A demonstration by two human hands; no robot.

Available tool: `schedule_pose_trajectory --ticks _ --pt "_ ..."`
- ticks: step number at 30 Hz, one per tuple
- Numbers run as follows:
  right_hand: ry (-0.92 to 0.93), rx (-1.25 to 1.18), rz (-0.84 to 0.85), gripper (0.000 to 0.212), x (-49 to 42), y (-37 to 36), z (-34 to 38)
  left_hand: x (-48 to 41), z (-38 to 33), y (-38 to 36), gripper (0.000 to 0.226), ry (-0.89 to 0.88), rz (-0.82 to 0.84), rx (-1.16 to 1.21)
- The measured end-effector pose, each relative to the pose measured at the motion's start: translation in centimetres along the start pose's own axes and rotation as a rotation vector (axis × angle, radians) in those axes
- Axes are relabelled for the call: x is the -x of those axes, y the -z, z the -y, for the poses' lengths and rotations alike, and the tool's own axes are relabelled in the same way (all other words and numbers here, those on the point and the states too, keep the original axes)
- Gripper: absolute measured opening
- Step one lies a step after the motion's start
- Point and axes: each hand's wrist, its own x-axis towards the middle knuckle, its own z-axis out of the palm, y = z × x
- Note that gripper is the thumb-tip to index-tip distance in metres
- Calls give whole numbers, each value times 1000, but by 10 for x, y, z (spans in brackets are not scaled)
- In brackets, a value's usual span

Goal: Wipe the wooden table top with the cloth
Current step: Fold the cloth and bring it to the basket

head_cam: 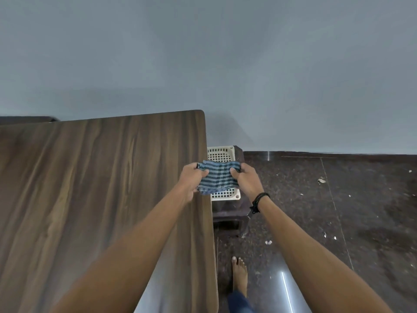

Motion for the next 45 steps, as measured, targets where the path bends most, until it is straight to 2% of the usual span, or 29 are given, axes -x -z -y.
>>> schedule_pose_trajectory --ticks 3,6,12,18,24,30,36,40,45 --pt "-5 73 -18 12 -38 25 -6 -36 -5 -39 13 -11 -58 -19" --pt "6 169 -38 13 -73 43 -13 -72 -2 -76 15 -47 -138 -138" --pt "-36 291 21 17 -139 31 -42 -143 11 -121 26 36 -409 -374" --pt "-82 267 79 17 -204 -7 -75 -218 29 -117 44 119 -482 -194" --pt "-45 391 35 30 -252 -29 -91 -277 36 -119 31 214 -643 -167" --pt "-1 497 39 46 -269 -42 -110 -309 55 -119 28 273 -679 -199" --pt "17 555 20 50 -277 -54 -116 -317 62 -113 16 240 -667 -222" --pt "47 600 -9 56 -278 -53 -117 -320 60 -114 27 224 -640 -277" --pt "90 696 -17 47 -278 -50 -112 -313 58 -119 39 201 -652 -336"
